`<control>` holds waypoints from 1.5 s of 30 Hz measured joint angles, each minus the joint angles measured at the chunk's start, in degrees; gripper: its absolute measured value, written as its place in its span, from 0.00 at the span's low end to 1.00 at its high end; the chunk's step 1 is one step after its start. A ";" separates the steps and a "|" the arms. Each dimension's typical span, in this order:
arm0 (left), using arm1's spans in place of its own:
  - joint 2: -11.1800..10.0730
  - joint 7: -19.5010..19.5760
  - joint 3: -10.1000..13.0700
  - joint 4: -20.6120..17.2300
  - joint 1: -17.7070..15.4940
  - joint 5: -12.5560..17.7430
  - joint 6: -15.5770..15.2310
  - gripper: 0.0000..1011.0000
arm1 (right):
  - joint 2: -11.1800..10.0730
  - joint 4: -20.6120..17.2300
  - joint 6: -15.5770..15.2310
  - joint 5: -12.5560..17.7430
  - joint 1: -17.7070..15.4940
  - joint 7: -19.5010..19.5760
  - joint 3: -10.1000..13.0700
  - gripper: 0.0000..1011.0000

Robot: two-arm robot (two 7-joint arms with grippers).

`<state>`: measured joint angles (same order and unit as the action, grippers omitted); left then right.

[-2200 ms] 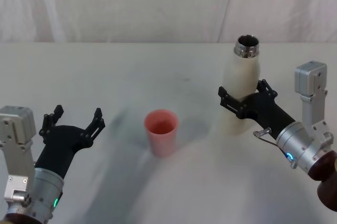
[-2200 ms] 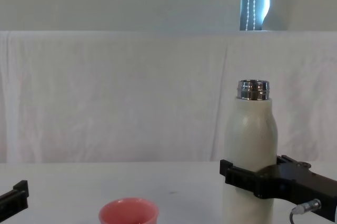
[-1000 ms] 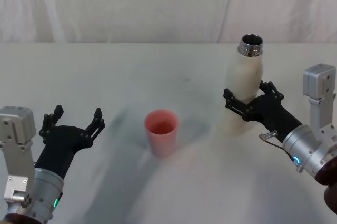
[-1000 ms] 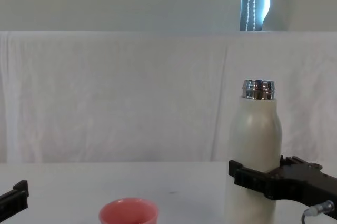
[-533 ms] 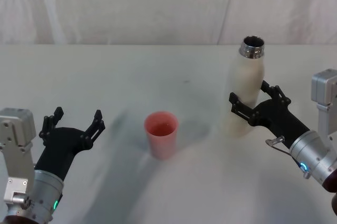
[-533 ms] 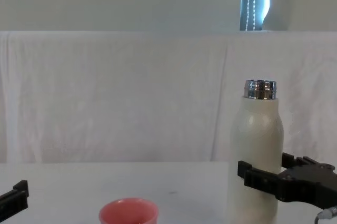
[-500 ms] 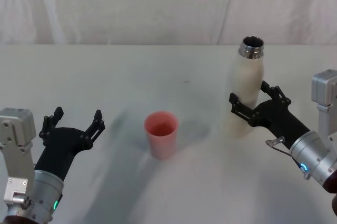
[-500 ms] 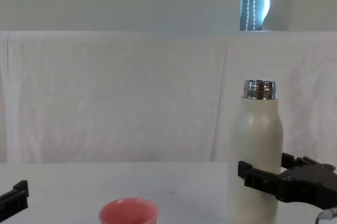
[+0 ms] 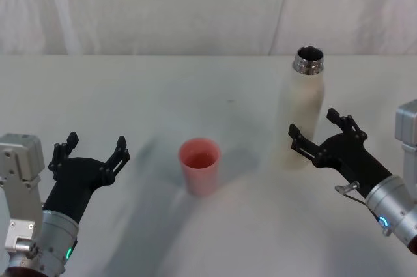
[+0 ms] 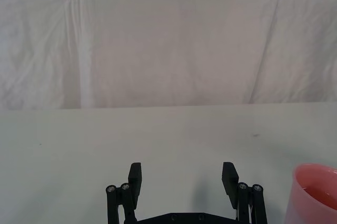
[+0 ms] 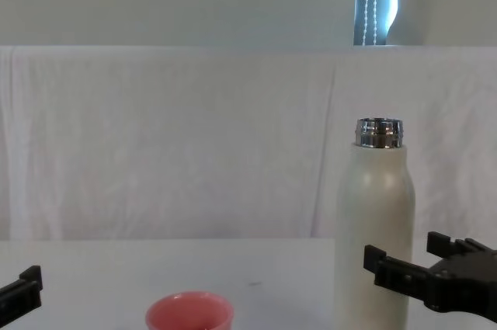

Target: Grasp the thermos with one hand and pour water into the cup lid.

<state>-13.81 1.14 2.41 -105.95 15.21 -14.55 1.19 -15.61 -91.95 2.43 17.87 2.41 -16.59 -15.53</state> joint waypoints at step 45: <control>0.00 0.00 0.00 0.00 0.00 0.00 0.00 0.99 | 4.91 -3.17 3.76 -10.76 -8.01 8.05 6.35 0.99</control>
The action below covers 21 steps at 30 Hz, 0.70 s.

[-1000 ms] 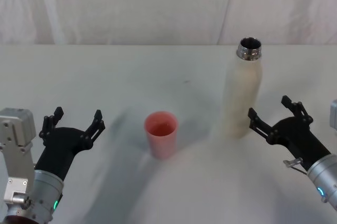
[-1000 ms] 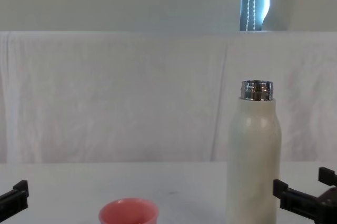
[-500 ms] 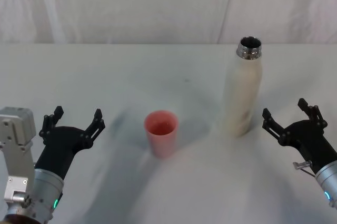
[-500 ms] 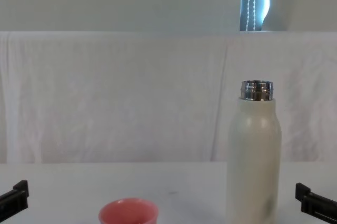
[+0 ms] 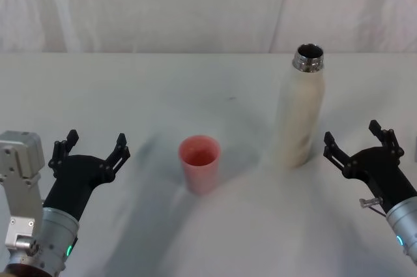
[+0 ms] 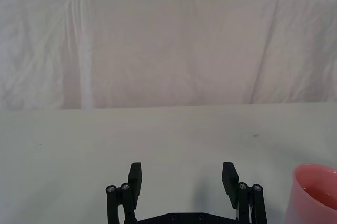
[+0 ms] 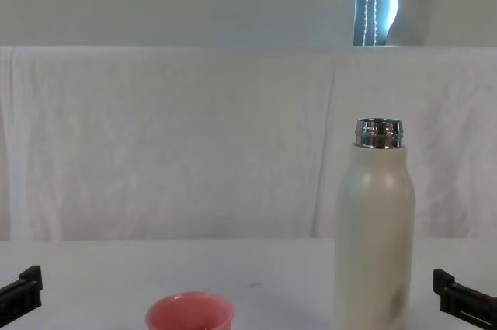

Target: Grasp the thermos with one hand and pour water into the cup lid.

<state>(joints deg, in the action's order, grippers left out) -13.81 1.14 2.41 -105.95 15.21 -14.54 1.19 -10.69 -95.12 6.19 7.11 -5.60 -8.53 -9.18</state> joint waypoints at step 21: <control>0.00 0.00 0.00 0.00 0.00 0.00 0.00 0.99 | 3.45 3.42 1.18 -2.91 1.07 0.48 -0.82 0.99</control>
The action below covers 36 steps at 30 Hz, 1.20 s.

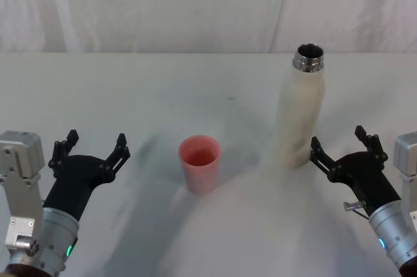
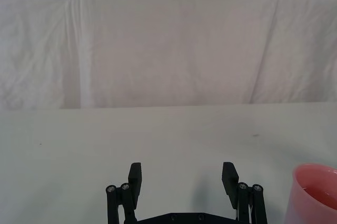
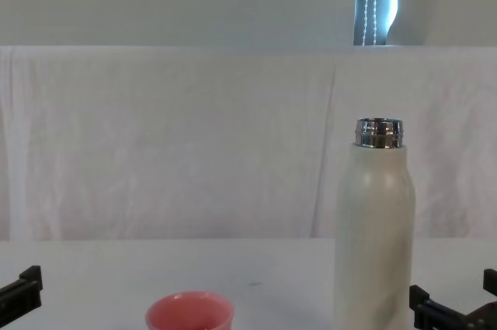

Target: Grasp the thermos with one hand and pour water into the cup lid.

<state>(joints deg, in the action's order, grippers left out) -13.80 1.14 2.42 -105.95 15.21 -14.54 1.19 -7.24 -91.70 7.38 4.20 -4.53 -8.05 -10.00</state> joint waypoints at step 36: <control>0.00 0.00 0.00 0.00 0.00 0.00 0.00 0.99 | 0.65 1.38 0.66 0.23 -0.10 -0.97 -0.09 0.99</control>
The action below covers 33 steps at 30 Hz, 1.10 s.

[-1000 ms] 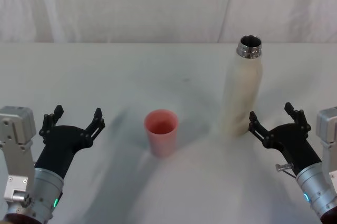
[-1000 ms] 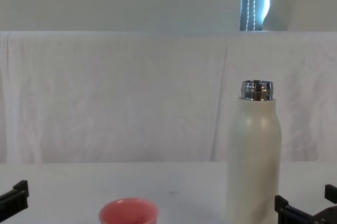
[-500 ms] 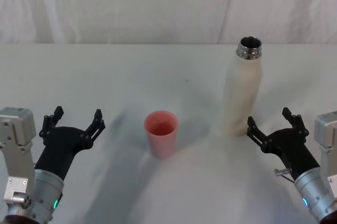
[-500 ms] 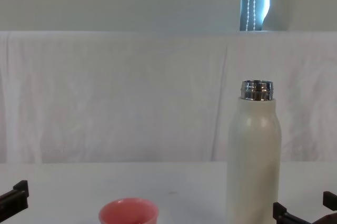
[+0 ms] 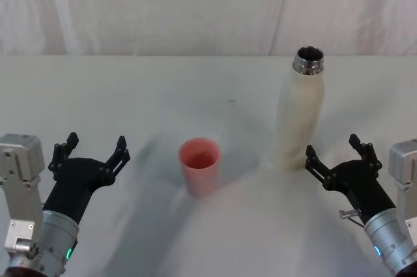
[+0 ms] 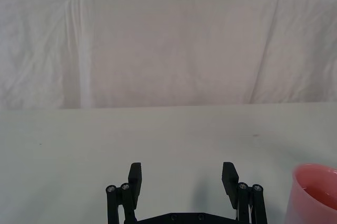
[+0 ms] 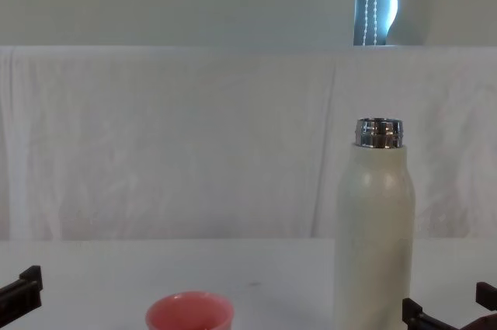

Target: Grasp the thermos with one hand and pour water into the cup lid.

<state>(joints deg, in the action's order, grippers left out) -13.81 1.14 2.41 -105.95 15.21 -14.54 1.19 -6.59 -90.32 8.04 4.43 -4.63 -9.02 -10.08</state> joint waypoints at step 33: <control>0.00 0.00 0.00 0.00 0.00 0.00 0.00 0.99 | -0.05 -0.05 -0.07 0.04 0.00 0.00 0.00 0.99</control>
<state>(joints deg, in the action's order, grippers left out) -13.81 1.14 2.41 -105.95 15.21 -14.54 1.19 -6.64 -90.36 7.97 4.47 -4.63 -9.02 -10.08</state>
